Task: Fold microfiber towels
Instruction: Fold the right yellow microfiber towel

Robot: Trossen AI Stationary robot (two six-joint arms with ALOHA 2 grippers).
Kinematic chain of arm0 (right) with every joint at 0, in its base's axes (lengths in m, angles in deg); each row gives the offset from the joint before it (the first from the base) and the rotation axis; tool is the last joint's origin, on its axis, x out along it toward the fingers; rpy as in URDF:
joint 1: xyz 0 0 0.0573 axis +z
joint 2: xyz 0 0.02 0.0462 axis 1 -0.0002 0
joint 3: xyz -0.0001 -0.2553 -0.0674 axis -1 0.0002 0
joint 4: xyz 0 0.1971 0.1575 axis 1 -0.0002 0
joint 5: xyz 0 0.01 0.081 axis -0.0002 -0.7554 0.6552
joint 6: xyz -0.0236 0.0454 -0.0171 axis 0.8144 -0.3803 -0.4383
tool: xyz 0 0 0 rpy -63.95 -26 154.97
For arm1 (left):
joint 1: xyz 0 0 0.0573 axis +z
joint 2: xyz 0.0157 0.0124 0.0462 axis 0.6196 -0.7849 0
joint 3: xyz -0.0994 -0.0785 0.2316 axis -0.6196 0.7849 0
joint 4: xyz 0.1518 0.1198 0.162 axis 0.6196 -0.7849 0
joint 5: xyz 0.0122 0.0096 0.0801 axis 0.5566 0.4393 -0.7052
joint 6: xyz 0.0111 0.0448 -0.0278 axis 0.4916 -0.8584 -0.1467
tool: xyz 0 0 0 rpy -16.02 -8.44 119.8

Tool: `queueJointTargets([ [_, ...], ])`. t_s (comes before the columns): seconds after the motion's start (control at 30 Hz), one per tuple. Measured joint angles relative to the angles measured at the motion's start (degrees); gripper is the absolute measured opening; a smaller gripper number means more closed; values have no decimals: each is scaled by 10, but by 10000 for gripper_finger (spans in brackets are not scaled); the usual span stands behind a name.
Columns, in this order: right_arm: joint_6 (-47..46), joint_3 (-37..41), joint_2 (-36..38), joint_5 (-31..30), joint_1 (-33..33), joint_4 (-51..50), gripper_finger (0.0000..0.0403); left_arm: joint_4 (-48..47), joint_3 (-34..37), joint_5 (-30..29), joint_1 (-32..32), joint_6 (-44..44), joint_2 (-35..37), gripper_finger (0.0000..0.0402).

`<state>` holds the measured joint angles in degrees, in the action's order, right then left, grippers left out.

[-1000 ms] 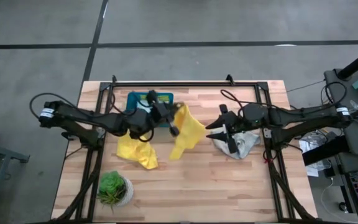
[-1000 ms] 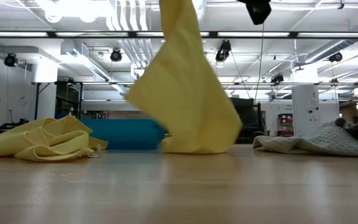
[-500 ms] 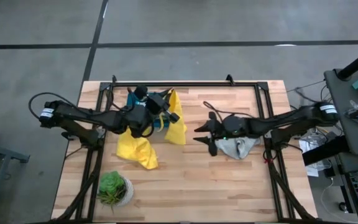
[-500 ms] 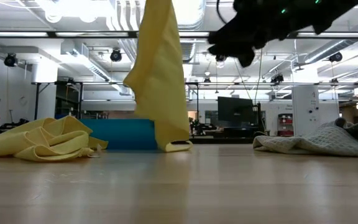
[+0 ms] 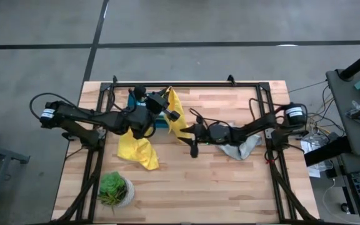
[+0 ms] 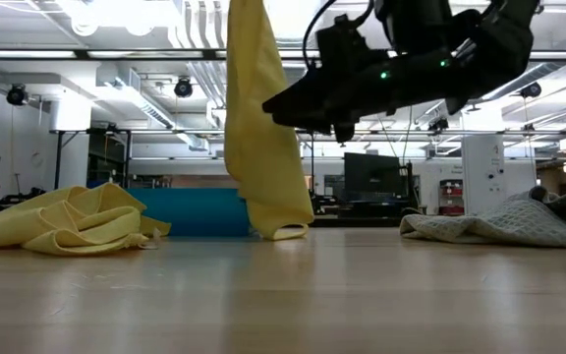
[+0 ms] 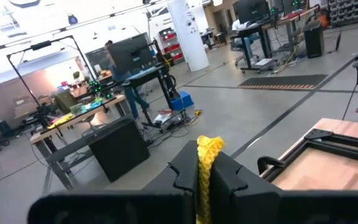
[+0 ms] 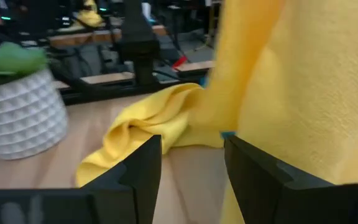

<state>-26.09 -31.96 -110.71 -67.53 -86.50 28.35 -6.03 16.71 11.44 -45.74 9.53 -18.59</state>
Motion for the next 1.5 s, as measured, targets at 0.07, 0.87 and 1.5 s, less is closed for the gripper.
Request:
queueJointTargets([
  [0.07,5,-9,-13,-15,0,0,167,-1,0,-2,4,0,0,0],
  [0.87,27,-172,-111,-202,1,-33,167,-4,1,-14,10,2,-3,0],
  [1.5,51,-212,-111,-196,-20,-110,99,-4,1,-14,10,1,-3,0],
])
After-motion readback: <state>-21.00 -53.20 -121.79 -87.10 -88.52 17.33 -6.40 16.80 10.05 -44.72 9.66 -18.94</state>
